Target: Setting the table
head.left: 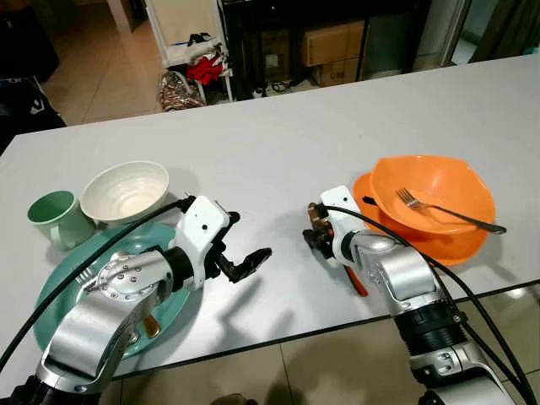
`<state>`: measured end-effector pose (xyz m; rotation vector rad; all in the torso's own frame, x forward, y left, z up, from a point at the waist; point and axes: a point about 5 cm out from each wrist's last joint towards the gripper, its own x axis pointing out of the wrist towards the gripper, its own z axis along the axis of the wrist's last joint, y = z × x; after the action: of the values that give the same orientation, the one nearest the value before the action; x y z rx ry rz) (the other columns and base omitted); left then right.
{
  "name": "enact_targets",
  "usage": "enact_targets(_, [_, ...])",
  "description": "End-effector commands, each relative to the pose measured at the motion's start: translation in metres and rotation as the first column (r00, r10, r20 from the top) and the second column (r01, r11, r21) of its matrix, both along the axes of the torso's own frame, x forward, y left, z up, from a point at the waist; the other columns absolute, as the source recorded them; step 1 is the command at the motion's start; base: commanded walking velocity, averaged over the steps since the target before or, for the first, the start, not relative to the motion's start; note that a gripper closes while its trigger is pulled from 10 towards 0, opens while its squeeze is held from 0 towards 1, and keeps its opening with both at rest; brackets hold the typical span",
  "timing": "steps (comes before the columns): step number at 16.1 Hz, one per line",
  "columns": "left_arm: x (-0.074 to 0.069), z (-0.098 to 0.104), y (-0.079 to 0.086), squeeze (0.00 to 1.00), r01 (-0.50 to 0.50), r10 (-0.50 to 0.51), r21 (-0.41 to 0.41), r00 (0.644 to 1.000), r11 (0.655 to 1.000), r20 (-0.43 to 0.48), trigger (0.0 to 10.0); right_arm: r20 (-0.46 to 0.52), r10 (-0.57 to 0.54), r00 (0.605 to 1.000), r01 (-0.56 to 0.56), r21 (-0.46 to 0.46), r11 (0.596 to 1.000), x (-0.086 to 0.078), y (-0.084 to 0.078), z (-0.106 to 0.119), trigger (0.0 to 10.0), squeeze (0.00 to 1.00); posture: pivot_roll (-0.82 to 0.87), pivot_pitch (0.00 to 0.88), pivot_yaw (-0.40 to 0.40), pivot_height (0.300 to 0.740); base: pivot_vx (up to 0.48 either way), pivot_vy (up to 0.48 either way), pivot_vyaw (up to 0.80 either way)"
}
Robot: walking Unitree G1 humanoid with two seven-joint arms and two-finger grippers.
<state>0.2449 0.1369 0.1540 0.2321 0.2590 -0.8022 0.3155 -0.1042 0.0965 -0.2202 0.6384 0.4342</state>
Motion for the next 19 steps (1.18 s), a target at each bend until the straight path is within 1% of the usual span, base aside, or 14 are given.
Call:
enact_targets(1, [0.001,0.000,0.000,0.00,0.005,-0.005,0.010,1.000,1.000,0.004,10.0,-0.116,-0.002,0.993,-0.001,-0.025,1.000,-0.012,-0.001,-0.023,0.0,0.00,0.04,0.000,0.119,0.740,0.000,0.000,0.00])
enact_targets(9, [0.002,0.000,0.000,0.00,0.000,0.000,0.011,1.000,1.000,0.009,10.0,-0.076,0.007,0.997,-0.009,-0.023,1.000,-0.007,-0.001,-0.017,0.0,0.00,0.04,0.000,0.112,0.740,0.000,0.000,0.00])
enact_targets(16, [0.007,0.001,0.000,0.00,-0.005,0.005,0.010,1.000,1.000,0.019,10.0,-0.017,0.003,1.000,-0.004,-0.015,1.000,0.002,-0.003,-0.001,0.0,0.00,0.02,0.000,0.124,0.740,0.000,0.000,0.00])
enact_targets(17, [0.008,0.001,0.000,0.00,-0.005,0.005,0.010,1.000,1.000,0.021,10.0,0.011,-0.003,1.000,0.003,-0.018,1.000,0.005,-0.006,0.005,0.0,0.00,0.02,0.000,0.124,0.740,0.000,0.000,0.00])
enact_targets(19, [0.009,0.001,-0.001,0.00,-0.007,0.007,0.008,1.000,1.000,0.023,10.0,0.034,-0.002,0.999,0.002,-0.023,1.000,0.008,-0.008,0.011,0.0,0.00,0.02,0.000,0.125,0.740,0.000,0.000,0.00])
